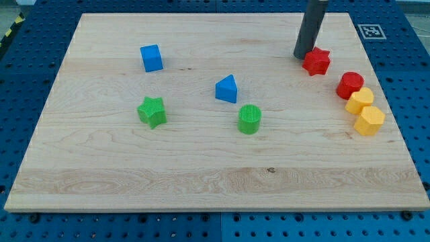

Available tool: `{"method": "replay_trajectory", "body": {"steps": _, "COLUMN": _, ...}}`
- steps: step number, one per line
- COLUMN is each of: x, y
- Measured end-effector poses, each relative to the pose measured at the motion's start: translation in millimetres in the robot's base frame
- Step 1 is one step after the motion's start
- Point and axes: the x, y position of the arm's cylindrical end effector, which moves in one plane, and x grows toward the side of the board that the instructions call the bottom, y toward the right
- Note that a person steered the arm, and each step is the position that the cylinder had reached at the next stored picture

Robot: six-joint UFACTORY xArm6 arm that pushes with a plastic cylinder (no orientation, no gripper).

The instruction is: Move the red star to the top side of the red circle

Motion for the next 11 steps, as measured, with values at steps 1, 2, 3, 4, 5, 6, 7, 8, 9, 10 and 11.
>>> {"method": "replay_trajectory", "body": {"steps": 1, "x": -3, "y": -16}}
{"method": "replay_trajectory", "body": {"steps": 2, "x": 6, "y": -7}}
{"method": "replay_trajectory", "body": {"steps": 3, "x": 6, "y": 6}}
{"method": "replay_trajectory", "body": {"steps": 4, "x": 9, "y": 21}}
{"method": "replay_trajectory", "body": {"steps": 5, "x": 9, "y": 15}}
{"method": "replay_trajectory", "body": {"steps": 6, "x": 9, "y": -4}}
{"method": "replay_trajectory", "body": {"steps": 7, "x": 22, "y": 2}}
{"method": "replay_trajectory", "body": {"steps": 8, "x": 30, "y": 19}}
{"method": "replay_trajectory", "body": {"steps": 9, "x": 32, "y": 29}}
{"method": "replay_trajectory", "body": {"steps": 10, "x": 32, "y": 30}}
{"method": "replay_trajectory", "body": {"steps": 11, "x": 25, "y": 32}}
